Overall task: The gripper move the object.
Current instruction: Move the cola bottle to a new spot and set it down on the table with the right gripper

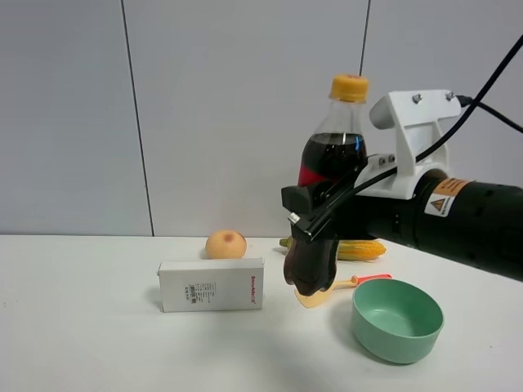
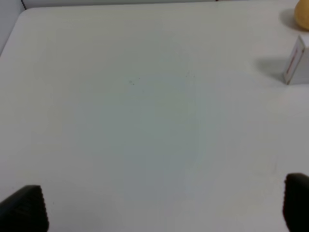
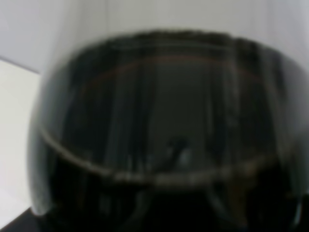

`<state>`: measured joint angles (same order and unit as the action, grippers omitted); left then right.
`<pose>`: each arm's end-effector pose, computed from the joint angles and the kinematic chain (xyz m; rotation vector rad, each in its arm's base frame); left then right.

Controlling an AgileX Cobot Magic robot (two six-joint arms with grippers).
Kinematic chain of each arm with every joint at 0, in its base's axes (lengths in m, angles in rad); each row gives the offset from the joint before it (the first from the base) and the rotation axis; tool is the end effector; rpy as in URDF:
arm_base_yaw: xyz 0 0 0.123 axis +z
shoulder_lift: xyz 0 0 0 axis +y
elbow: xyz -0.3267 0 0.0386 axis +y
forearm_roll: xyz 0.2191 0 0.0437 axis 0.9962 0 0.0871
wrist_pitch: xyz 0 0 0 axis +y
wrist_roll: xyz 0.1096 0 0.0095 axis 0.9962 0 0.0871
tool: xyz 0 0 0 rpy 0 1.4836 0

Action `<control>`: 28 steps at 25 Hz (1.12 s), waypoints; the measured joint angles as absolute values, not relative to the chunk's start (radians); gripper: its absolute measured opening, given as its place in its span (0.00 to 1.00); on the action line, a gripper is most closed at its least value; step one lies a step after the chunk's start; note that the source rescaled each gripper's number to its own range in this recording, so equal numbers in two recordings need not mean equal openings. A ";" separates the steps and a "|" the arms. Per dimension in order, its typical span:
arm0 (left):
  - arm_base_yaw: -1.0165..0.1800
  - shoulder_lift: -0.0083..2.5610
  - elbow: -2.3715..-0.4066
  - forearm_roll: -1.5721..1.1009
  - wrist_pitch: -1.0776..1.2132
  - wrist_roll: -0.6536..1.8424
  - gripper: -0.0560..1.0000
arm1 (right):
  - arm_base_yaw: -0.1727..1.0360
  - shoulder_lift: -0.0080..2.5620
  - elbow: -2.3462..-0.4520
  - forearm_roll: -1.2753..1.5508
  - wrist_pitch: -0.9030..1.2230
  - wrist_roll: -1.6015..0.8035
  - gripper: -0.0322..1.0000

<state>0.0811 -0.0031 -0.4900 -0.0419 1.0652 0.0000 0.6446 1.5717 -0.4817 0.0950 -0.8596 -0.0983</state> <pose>-0.0567 -0.0087 0.2515 -0.0814 2.0534 0.0001 0.2346 0.1665 0.2596 -0.5270 1.6492 0.3886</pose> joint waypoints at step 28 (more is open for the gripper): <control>0.081 -0.003 -0.490 -0.042 1.065 0.000 1.00 | 0.645 1.115 -0.481 0.899 -0.511 -0.832 0.62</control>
